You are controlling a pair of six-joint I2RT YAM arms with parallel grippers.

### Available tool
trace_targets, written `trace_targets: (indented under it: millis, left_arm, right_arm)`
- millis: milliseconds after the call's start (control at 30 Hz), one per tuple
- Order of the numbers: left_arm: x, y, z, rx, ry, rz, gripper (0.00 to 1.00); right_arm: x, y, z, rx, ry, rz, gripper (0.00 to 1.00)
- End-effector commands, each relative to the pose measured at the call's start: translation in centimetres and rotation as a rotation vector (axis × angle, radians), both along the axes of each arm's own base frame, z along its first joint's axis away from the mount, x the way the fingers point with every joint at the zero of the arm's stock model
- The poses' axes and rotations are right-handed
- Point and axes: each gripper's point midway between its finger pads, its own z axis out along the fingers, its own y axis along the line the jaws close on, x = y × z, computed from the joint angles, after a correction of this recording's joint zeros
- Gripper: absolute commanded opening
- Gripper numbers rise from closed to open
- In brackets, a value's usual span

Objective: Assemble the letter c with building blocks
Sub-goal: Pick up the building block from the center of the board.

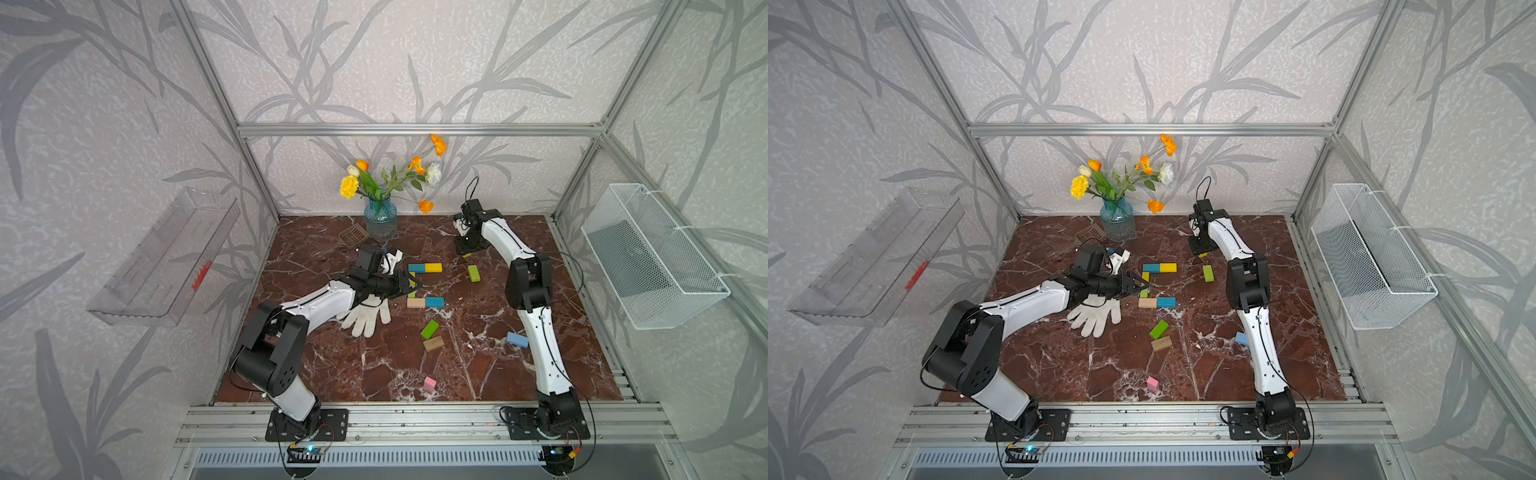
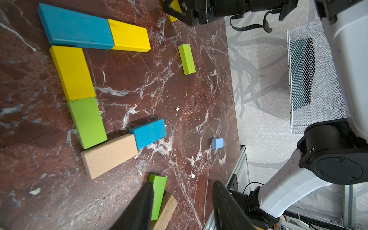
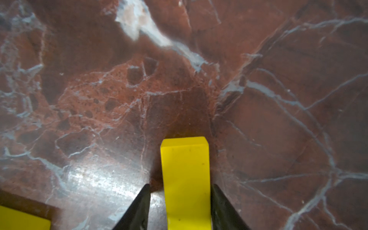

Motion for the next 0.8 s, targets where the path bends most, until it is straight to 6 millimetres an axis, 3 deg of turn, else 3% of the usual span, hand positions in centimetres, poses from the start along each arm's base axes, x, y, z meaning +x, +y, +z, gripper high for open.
trace_targets:
  millis: [0, 167, 267, 433, 633, 767]
  left_arm:
    - [0.0, 0.0, 0.6, -0.021, -0.014, -0.003, 0.49]
    - [0.1, 0.2, 0.7, -0.02, -0.019, 0.004, 0.49]
    - [0.1, 0.3, 0.6, -0.014, -0.02, 0.012, 0.49]
    - [0.1, 0.6, 0.8, -0.014, -0.034, 0.028, 0.49]
    - [0.1, 0.5, 0.9, -0.022, -0.04, 0.026, 0.49]
    - [0.2, 0.5, 1.2, -0.037, -0.052, 0.029, 0.49]
  right_arm:
    - [-0.1, -0.3, 0.3, -0.013, 0.004, 0.011, 0.45]
    - [0.0, 0.0, 1.2, 0.008, -0.007, 0.003, 0.34]
    - [-0.2, 0.2, 2.2, 0.027, -0.018, -0.012, 0.33]
    - [-1.1, 0.3, 4.7, 0.057, -0.038, -0.048, 0.27]
    - [-3.7, 0.0, 7.9, 0.089, -0.076, -0.101, 0.23]
    - [-6.6, -0.7, 8.6, 0.114, -0.075, -0.155, 0.23]
